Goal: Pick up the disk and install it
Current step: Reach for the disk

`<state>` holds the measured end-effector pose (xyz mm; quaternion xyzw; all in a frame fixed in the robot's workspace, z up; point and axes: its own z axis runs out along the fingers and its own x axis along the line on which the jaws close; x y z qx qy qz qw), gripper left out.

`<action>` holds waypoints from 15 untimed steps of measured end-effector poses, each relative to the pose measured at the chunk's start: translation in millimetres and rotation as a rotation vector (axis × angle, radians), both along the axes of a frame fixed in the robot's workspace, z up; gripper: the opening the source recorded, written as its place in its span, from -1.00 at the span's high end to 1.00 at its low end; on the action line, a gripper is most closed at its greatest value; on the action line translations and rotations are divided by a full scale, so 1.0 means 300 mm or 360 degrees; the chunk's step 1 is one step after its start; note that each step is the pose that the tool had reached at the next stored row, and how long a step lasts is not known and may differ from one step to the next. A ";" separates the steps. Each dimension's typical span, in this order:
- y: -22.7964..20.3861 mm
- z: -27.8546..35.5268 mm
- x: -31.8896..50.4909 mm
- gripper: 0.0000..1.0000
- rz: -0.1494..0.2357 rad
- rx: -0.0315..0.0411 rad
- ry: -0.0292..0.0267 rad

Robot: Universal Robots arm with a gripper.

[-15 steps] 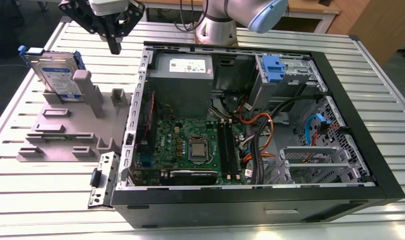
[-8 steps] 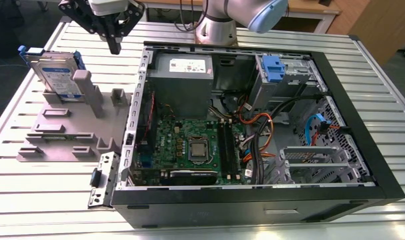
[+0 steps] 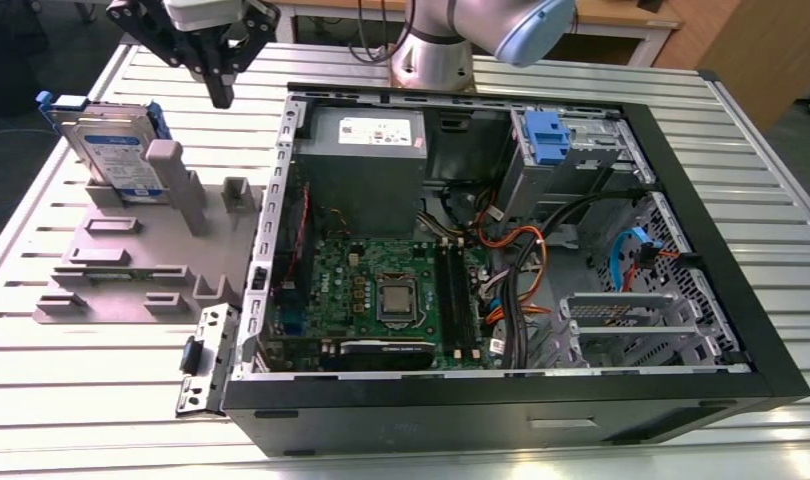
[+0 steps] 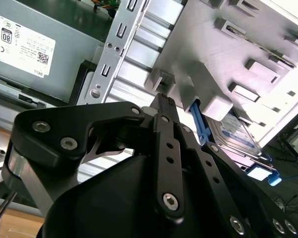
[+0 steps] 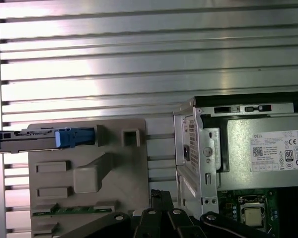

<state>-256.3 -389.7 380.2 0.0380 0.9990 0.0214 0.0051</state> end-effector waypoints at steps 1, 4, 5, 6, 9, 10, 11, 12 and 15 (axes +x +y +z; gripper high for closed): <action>0.000 0.000 -0.004 0.79 0.0000 0.0000 0.00000; 0.000 0.000 -0.013 0.79 0.0000 0.0000 -0.00001; 0.000 0.000 -0.015 0.79 0.0000 0.0000 -0.00001; 0.000 0.000 -0.017 0.79 0.0000 0.0000 -0.00001; 0.000 -0.001 -0.024 0.79 0.0000 0.0000 -0.00001; 0.000 -0.001 -0.026 0.79 0.0000 0.0000 0.00000; 0.000 -0.001 -0.028 0.79 0.0000 0.0000 0.00000; 0.000 -0.001 -0.031 0.79 0.0000 0.0000 0.00000; 0.001 -0.001 -0.039 0.79 0.0000 0.0000 -0.00001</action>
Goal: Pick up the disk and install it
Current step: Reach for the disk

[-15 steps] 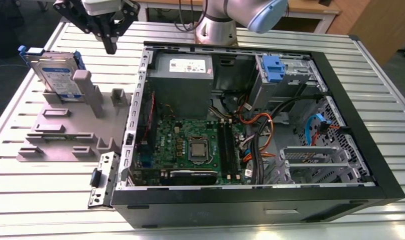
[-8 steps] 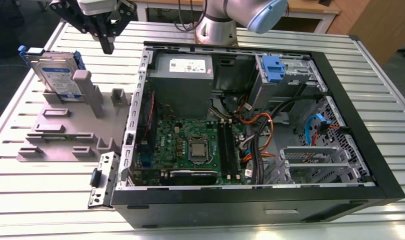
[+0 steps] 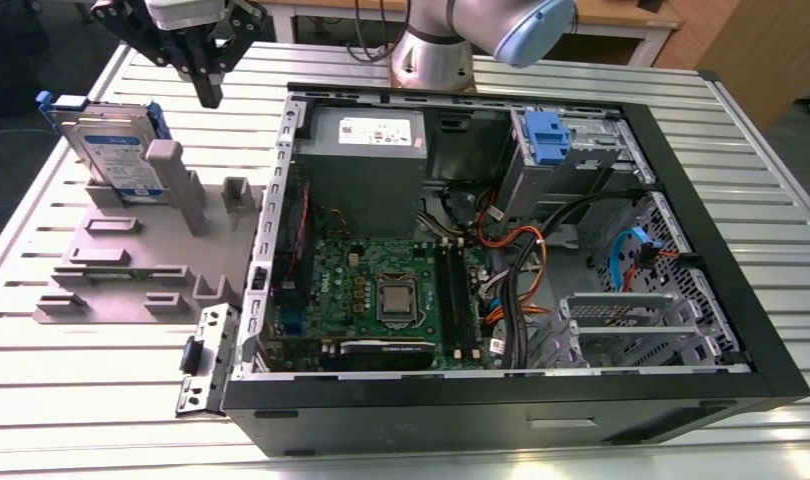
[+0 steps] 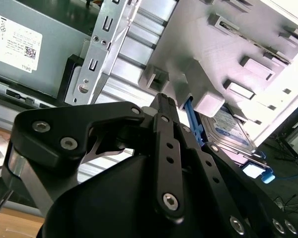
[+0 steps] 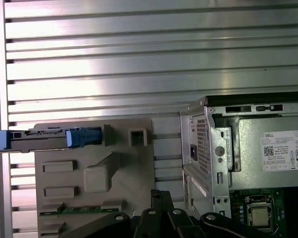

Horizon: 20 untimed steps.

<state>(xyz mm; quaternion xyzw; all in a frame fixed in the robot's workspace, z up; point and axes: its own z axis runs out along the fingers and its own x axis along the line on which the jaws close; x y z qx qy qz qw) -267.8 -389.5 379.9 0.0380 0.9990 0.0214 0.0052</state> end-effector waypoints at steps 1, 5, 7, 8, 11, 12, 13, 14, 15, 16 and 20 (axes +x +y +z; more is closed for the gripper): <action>0.000 0.000 -0.004 0.79 0.0000 0.0000 0.00000; 0.003 0.000 -0.016 0.79 0.0000 0.0000 0.00003; 0.003 0.000 -0.017 0.79 0.0000 0.0000 0.00007; 0.003 0.000 -0.017 0.79 0.0000 0.0000 0.00008; 0.003 0.000 -0.017 0.79 0.0000 0.0000 0.00007; 0.003 0.000 -0.017 0.79 0.0000 0.0000 0.00008; 0.003 0.000 -0.017 0.79 0.0000 0.0000 0.00007; 0.003 0.000 -0.017 0.79 0.0000 0.0000 0.00007; 0.003 0.000 -0.017 0.79 0.0000 0.0000 0.00007; 0.003 -0.001 -0.018 0.79 0.0000 0.0000 0.00006; 0.003 0.000 -0.027 0.79 0.0000 0.0000 0.00007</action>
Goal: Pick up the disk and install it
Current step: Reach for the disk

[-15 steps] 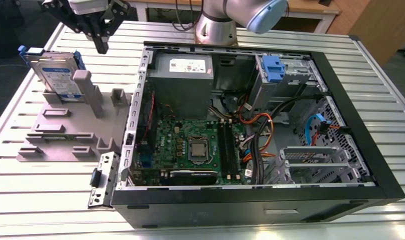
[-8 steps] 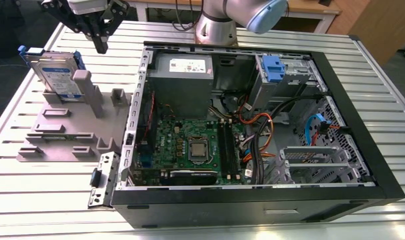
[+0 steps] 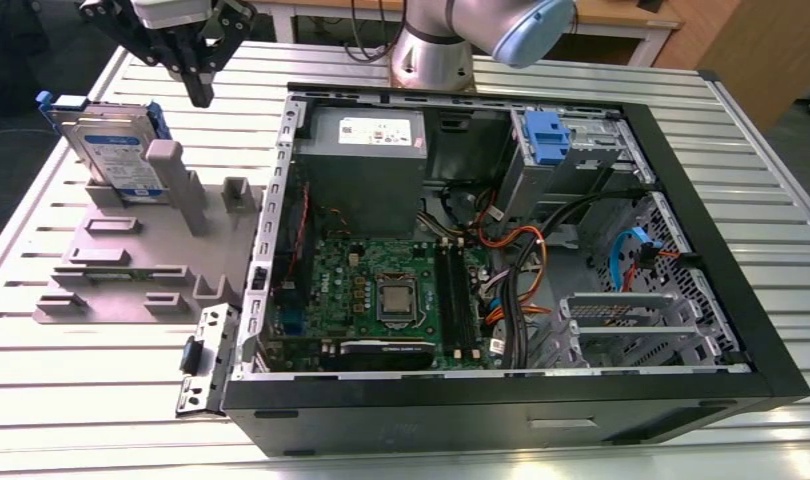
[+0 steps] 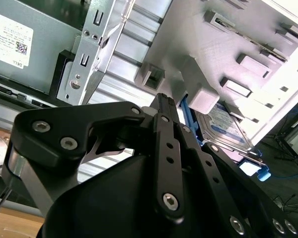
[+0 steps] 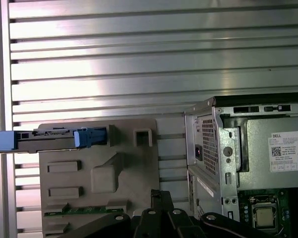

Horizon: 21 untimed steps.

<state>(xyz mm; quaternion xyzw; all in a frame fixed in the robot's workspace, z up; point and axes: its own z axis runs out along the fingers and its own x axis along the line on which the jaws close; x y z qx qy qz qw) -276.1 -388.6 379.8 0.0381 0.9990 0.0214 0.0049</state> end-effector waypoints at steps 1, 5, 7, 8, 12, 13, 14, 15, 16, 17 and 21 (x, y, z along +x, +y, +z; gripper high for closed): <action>0.000 0.000 -0.004 0.79 0.0000 0.0000 -0.00001; 0.001 0.000 -0.013 0.79 0.0000 0.0000 0.00001; 0.001 -0.001 -0.018 0.79 0.0000 0.0000 0.00002; 0.001 -0.001 -0.021 0.79 0.0000 0.0000 0.00001; 0.001 -0.001 -0.028 0.79 0.0000 0.0000 0.00005; 0.001 -0.002 -0.030 0.79 0.0000 0.0000 0.00005; 0.001 -0.002 -0.031 0.79 0.0000 0.0000 0.00006; 0.001 -0.002 -0.033 0.79 0.0000 0.0000 0.00010; 0.001 -0.002 -0.035 0.79 0.0000 0.0000 0.00012; 0.001 -0.002 -0.036 0.79 0.0000 0.0000 0.00012; 0.001 -0.002 -0.042 0.79 0.0000 0.0000 0.00019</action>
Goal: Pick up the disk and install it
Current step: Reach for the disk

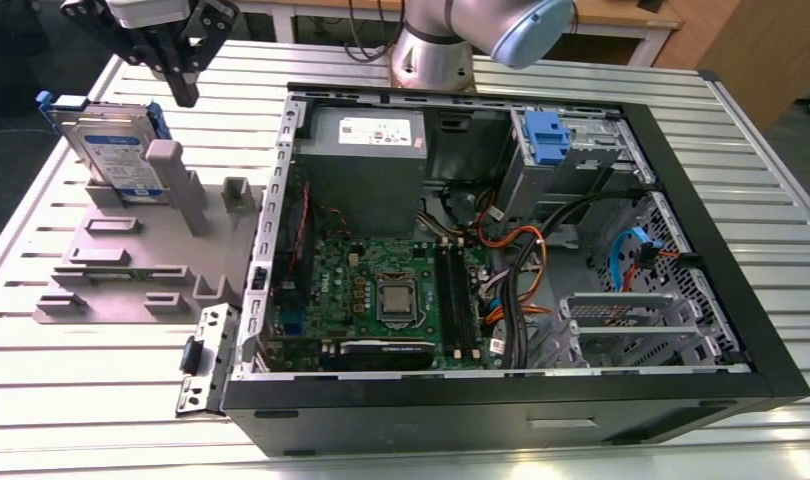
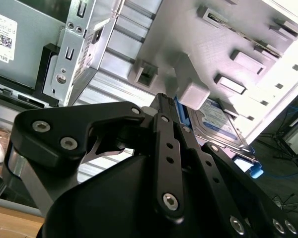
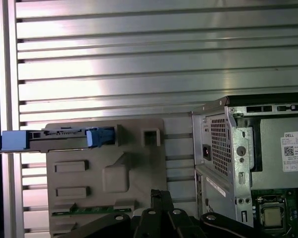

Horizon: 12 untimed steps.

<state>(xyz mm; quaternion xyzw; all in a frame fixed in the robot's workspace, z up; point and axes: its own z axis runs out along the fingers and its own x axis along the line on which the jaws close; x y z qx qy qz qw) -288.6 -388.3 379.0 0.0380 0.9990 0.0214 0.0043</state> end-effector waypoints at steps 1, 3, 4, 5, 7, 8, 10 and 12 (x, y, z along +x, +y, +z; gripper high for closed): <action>0.000 0.000 -0.001 0.79 0.0000 0.0000 0.00004; 0.000 0.000 -0.003 0.79 0.0000 0.0000 0.00011; 0.000 0.000 -0.005 0.79 0.0000 0.0000 0.00012; 0.000 0.000 -0.006 0.79 0.0000 0.0000 0.00015; 0.000 0.000 -0.009 0.79 0.0000 0.0000 0.00019; 0.000 0.000 -0.010 0.79 0.0000 0.0000 0.00021; 0.000 -0.001 -0.013 0.79 0.0000 0.0000 0.00023; 0.000 -0.001 -0.016 0.79 0.0000 0.0000 0.00026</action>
